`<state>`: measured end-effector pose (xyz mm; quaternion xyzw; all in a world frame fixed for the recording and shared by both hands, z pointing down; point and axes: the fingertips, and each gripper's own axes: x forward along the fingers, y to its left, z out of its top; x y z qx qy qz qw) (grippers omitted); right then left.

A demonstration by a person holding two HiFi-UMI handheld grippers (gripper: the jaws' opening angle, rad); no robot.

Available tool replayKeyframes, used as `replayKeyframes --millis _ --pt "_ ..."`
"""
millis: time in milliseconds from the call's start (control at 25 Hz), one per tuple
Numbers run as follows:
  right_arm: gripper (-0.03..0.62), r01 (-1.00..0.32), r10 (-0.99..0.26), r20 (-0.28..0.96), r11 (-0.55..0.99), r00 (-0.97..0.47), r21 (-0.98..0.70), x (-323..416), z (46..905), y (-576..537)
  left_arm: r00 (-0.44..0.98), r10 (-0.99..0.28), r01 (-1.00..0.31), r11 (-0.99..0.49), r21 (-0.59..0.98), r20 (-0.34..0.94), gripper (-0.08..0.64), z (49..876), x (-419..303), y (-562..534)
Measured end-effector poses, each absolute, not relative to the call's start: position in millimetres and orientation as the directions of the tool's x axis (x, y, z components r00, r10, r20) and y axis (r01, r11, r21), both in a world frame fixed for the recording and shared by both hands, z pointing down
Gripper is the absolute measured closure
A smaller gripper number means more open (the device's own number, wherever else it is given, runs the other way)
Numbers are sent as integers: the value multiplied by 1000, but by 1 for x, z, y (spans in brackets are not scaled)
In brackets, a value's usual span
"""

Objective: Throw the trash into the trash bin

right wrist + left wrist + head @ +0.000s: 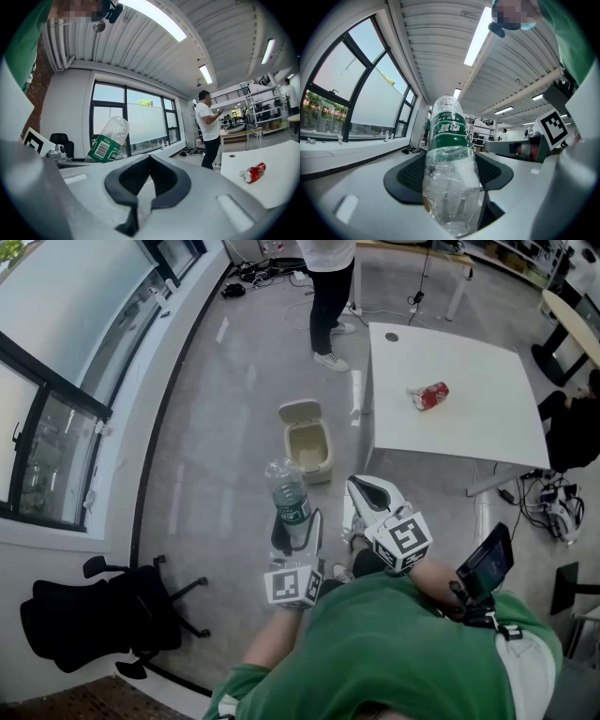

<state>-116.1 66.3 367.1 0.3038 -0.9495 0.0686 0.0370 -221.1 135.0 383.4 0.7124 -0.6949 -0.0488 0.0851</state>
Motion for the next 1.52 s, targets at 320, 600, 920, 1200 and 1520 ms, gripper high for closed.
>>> replayKeyframes --millis 320,600,920,1200,1520 --pt "589 -569 -558 110 810 -822 -143 -151 373 11 20 -996 -987 -6 160 87 227 389 -253 84" --pt "589 -560 -547 122 809 -828 -177 -169 383 -66 8 -991 -990 11 141 132 227 396 -272 10" --pt "589 -527 -501 164 816 -850 -238 -184 413 -141 -10 -978 -993 34 115 209 227 419 -280 -70" --pt "589 -546 -519 170 798 -838 -254 -186 418 -159 -9 -967 -995 35 96 255 227 431 -289 -81" --pt "589 -601 -560 219 762 -799 -243 -201 440 -194 53 -954 -993 -18 119 297 227 463 -306 -120"
